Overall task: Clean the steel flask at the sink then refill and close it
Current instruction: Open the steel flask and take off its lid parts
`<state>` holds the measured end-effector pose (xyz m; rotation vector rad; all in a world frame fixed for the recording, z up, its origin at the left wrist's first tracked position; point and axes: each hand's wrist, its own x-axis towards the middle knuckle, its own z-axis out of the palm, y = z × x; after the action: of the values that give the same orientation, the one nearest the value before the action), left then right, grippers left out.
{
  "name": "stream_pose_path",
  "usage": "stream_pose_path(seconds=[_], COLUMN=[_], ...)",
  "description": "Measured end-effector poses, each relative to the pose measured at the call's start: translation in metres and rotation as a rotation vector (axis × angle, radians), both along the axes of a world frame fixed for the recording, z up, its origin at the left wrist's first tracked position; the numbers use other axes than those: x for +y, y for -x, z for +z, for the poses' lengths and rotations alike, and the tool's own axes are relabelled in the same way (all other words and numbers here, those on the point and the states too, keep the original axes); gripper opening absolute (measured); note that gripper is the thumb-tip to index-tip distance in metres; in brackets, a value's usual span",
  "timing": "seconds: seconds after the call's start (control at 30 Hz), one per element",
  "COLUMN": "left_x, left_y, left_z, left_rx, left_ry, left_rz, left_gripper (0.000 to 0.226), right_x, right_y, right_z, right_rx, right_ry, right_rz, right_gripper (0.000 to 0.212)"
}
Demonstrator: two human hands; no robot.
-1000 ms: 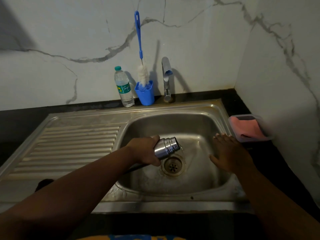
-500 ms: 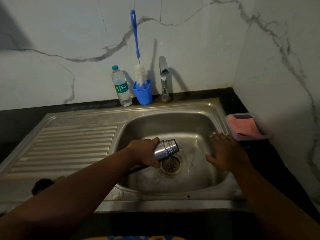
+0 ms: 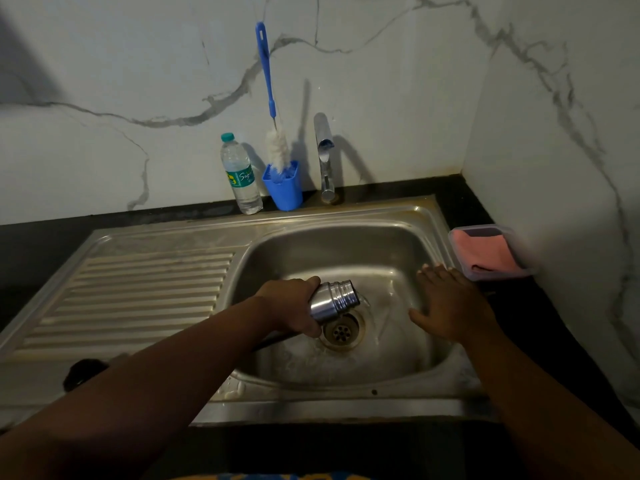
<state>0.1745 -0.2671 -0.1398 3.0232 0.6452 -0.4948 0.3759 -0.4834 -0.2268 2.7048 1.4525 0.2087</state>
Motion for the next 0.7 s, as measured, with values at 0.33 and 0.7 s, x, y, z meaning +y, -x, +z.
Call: stream_pose_path(seconds=[0.33, 0.7], left_x=[0.0015, 0.004], left_y=[-0.0004, -0.0006], left_z=[0.0002, 0.0022], left_rx=[0.021, 0.032], left_ry=[-0.009, -0.044], left_rz=[-0.01, -0.017], left_gripper=[0.077, 0.079], right_x=[-0.0002, 0.0003], right_y=[0.0004, 0.0007], right_z=[0.0015, 0.0008], right_rx=[0.028, 0.024], right_ry=[0.009, 0.016], right_rz=[-0.007, -0.016], right_gripper=[0.084, 0.083])
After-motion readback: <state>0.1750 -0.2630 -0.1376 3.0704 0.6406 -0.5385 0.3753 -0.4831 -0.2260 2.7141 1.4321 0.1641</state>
